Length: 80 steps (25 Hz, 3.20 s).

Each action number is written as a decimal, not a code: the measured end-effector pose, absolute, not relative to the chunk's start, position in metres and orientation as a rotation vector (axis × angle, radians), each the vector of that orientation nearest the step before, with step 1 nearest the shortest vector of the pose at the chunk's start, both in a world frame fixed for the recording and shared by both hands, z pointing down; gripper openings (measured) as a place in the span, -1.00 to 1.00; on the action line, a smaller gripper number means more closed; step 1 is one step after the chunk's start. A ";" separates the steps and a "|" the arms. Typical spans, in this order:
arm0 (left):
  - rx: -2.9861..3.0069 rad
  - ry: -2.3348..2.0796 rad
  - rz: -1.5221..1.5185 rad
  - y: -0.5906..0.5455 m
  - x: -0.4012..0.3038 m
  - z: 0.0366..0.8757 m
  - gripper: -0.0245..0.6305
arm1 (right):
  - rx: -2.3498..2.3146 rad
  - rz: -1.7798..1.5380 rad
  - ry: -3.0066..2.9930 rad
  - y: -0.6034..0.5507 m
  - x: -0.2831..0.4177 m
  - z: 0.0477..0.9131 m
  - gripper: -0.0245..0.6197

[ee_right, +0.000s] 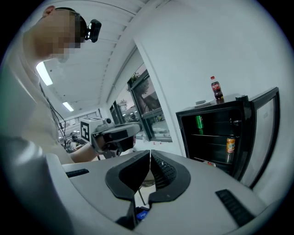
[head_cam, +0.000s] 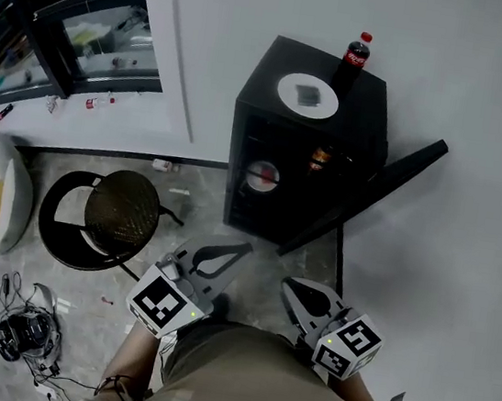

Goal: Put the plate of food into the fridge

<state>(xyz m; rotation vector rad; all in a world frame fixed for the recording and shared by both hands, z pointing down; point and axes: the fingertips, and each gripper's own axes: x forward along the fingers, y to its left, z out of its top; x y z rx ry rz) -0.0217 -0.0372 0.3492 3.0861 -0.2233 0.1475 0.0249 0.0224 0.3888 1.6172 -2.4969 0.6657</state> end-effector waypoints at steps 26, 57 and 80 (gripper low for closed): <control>3.255 0.003 0.471 -0.155 0.056 0.357 -0.89 | 1.615 0.682 -2.456 -0.058 0.045 0.396 -0.85; 3.606 -0.094 1.575 -0.258 0.169 0.396 -0.11 | 1.603 0.885 -2.490 -0.077 0.098 0.427 -0.85; 3.628 -0.108 1.872 -0.269 0.177 0.411 -0.11 | 1.645 0.869 -2.467 -0.066 0.104 0.427 -0.85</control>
